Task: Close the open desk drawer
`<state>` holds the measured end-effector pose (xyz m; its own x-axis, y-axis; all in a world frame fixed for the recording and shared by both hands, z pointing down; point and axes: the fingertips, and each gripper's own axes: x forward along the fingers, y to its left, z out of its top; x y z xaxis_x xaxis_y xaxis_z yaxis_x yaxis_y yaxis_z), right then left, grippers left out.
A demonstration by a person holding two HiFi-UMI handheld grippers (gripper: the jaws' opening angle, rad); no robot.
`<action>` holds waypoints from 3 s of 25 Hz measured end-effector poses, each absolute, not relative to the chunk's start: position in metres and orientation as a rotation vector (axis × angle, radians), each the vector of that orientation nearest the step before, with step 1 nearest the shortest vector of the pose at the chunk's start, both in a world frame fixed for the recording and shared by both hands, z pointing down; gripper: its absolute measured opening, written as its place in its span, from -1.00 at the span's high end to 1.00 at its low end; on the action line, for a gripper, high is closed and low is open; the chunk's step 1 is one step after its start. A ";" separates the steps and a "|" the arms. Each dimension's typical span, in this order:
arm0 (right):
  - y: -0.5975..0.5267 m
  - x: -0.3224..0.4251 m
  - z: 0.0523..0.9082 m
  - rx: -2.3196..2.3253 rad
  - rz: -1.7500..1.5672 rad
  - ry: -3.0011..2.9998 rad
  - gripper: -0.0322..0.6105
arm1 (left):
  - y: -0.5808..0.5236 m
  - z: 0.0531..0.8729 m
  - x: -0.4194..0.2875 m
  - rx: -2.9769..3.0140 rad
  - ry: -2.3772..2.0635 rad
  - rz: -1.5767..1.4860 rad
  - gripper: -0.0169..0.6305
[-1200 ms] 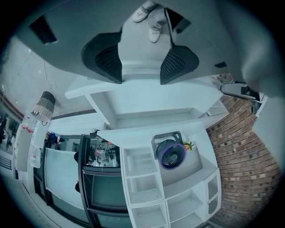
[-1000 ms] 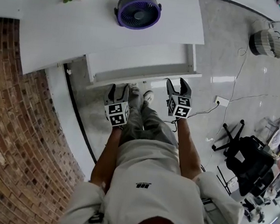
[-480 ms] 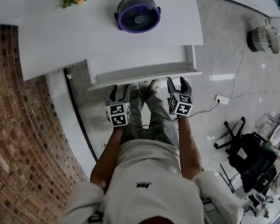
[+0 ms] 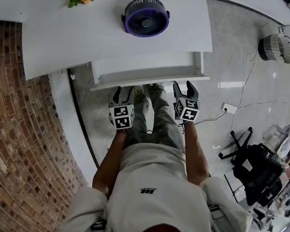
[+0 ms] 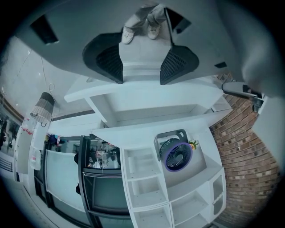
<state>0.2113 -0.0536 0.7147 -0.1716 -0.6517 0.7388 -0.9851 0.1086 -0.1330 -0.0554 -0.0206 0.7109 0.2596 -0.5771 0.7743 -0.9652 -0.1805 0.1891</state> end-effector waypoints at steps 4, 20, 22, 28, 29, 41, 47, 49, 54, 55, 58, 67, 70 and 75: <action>-0.060 0.210 0.714 1.558 0.841 -1.897 0.07 | -0.027 0.711 -0.055 1.839 -1.418 0.727 0.20; -0.084 0.208 0.715 1.503 0.847 -1.914 0.09 | -0.055 0.712 -0.059 1.805 -1.470 0.716 0.19; -0.087 0.208 0.715 1.504 0.849 -1.916 0.09 | -0.058 0.712 -0.059 1.805 -1.471 0.716 0.19; -0.098 0.207 0.714 1.508 0.840 -1.926 0.09 | -0.068 0.712 -0.060 1.806 -1.467 0.717 0.19; -0.099 0.208 0.714 1.509 0.838 -1.926 0.09 | -0.069 0.711 -0.059 1.806 -1.464 0.718 0.19; -0.112 0.207 0.714 1.513 0.842 -1.919 0.12 | -0.075 0.718 -0.069 1.759 -1.458 0.720 0.17; -0.121 0.204 0.713 1.505 0.847 -1.922 0.12 | -0.085 0.719 -0.071 1.758 -1.470 0.716 0.17; -0.123 0.204 0.714 1.503 0.845 -1.922 0.12 | -0.088 0.719 -0.071 1.758 -1.472 0.716 0.17; -0.131 0.204 0.713 1.502 0.834 -1.930 0.12 | -0.093 0.719 -0.072 1.757 -1.473 0.718 0.18; -0.131 0.204 0.713 1.501 0.832 -1.929 0.12 | -0.094 0.719 -0.072 1.757 -1.474 0.718 0.17; -0.135 0.204 0.714 1.501 0.828 -1.932 0.12 | -0.098 0.720 -0.072 1.758 -1.476 0.717 0.18; -0.144 0.204 0.714 1.492 0.822 -1.931 0.12 | -0.109 0.719 -0.074 1.769 -1.481 0.712 0.18; -0.148 0.202 0.715 1.491 0.823 -1.933 0.12 | -0.114 0.720 -0.075 1.774 -1.484 0.711 0.18; -0.155 0.199 0.711 1.490 0.819 -1.944 0.12 | -0.120 0.719 -0.075 1.785 -1.485 0.706 0.18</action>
<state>0.1986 -0.1550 0.7108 -0.2325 -0.6346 0.7370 -0.9707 0.1990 -0.1349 -0.0752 -0.1199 0.7190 0.1946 -0.5991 0.7766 -0.9806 -0.0984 0.1698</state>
